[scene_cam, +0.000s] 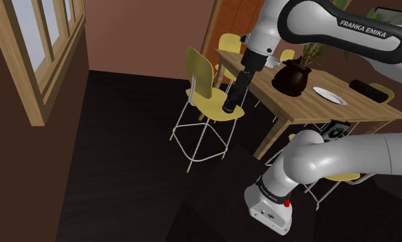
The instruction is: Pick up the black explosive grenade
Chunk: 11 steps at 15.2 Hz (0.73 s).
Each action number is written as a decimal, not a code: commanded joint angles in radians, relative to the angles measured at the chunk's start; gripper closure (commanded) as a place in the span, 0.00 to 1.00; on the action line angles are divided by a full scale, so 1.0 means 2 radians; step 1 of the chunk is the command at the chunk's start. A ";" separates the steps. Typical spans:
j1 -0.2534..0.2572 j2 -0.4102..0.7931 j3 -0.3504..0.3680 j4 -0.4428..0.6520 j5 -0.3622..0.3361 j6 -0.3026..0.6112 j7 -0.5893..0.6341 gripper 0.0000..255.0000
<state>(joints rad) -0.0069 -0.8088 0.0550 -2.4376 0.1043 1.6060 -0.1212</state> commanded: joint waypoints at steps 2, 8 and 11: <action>-0.005 0.003 -0.008 -0.006 -0.008 0.009 -0.010 0.00; -0.034 0.034 -0.058 -0.029 -0.055 0.067 -0.066 0.00; -0.048 0.058 -0.083 -0.033 -0.076 0.099 -0.093 0.00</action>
<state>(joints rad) -0.0955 -0.7122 -0.0983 -2.5041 -0.0353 1.7810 -0.2919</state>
